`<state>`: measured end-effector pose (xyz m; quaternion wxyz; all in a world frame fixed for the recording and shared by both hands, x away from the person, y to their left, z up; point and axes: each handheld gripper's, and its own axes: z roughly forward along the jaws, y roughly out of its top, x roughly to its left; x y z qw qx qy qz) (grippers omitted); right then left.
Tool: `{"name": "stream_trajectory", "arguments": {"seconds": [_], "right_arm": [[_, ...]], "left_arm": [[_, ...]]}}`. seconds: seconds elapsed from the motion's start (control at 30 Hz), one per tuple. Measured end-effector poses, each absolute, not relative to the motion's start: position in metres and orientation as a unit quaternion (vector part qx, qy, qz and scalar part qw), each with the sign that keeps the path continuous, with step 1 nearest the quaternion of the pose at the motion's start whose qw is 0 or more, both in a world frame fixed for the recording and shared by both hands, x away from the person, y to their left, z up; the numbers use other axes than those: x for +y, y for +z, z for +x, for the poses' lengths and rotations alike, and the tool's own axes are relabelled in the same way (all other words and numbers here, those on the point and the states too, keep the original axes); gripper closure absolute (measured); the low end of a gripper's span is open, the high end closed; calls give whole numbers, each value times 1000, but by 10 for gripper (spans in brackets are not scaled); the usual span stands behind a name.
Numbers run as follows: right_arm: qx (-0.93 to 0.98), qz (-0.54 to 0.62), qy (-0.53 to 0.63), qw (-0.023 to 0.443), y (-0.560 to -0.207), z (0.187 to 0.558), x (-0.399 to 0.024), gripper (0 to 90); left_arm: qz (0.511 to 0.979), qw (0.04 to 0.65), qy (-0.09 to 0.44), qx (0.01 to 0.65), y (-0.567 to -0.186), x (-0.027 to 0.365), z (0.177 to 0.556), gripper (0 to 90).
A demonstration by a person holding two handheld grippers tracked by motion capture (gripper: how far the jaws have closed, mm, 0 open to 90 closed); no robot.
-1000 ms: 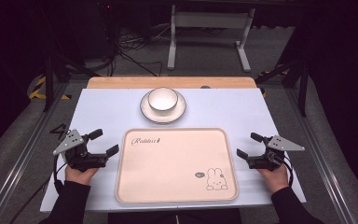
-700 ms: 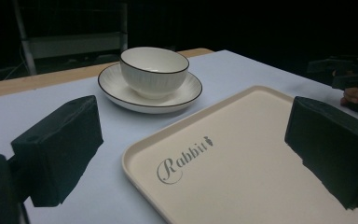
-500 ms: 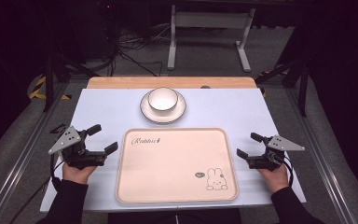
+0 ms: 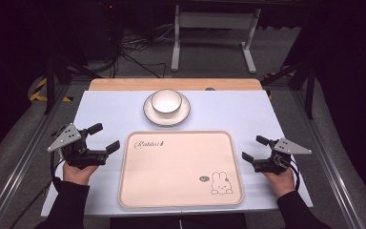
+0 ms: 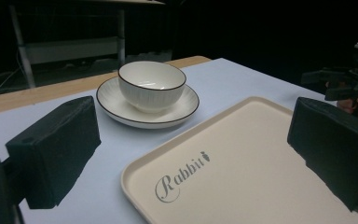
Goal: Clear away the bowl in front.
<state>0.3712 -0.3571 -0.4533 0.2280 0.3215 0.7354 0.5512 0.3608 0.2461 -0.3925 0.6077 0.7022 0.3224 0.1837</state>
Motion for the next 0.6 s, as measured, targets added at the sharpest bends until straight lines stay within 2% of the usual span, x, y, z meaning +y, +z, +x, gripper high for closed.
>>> {"name": "stream_trajectory", "arguments": {"seconds": [0.23, 0.6], "right_arm": [[734, 322, 553, 228, -453, 371, -357, 58], [732, 323, 555, 227, -453, 372, -358, 58]], "left_arm": [[722, 586, 178, 322, -377, 240, 363, 38], [719, 602, 164, 307, -363, 225, 378, 45]]}}
